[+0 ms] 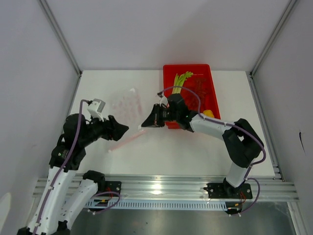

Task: Place the food in the zip-top bag and seal the zipper
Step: Pick up the zipper food storage bag at the center of the board.

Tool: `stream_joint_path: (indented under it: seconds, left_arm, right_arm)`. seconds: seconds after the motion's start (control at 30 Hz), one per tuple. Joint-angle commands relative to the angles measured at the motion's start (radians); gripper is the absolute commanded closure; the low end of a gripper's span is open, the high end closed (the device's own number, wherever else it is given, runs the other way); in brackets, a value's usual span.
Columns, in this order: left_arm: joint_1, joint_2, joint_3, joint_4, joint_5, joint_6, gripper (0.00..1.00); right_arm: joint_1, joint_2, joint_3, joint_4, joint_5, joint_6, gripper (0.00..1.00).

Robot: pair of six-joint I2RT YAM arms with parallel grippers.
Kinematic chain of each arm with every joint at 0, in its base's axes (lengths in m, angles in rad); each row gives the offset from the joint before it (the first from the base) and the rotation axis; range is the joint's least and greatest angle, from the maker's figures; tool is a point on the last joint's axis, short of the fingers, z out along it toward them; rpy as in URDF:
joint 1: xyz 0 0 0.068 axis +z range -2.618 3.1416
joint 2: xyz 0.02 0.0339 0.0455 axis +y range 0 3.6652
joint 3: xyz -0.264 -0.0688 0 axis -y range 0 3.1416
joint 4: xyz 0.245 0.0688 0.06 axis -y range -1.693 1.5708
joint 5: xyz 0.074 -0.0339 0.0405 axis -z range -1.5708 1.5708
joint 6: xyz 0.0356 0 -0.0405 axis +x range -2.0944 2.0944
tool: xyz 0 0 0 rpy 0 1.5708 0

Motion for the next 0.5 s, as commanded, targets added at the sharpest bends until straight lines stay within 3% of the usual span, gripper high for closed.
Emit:
stream_joint_path:
  seconds: [0.0,0.13,0.47]
  left_arm:
    - [-0.147,0.036,0.048,-0.02,-0.15,0.063,0.22]
    - [-0.357,0.092,0.074,-0.051,-0.44,0.088,0.22]
    - [-0.545,0.246,0.053,0.019,-0.847,0.106,0.23]
  right_arm:
    - [-0.076,-0.012,0.075,-0.102,-0.115,0.02,1.0]
    - [-0.126,0.018,0.156,-0.145,-0.16,0.032,1.0]
    - [-0.196,0.032,0.156,-0.049,-0.281,0.164,1.0]
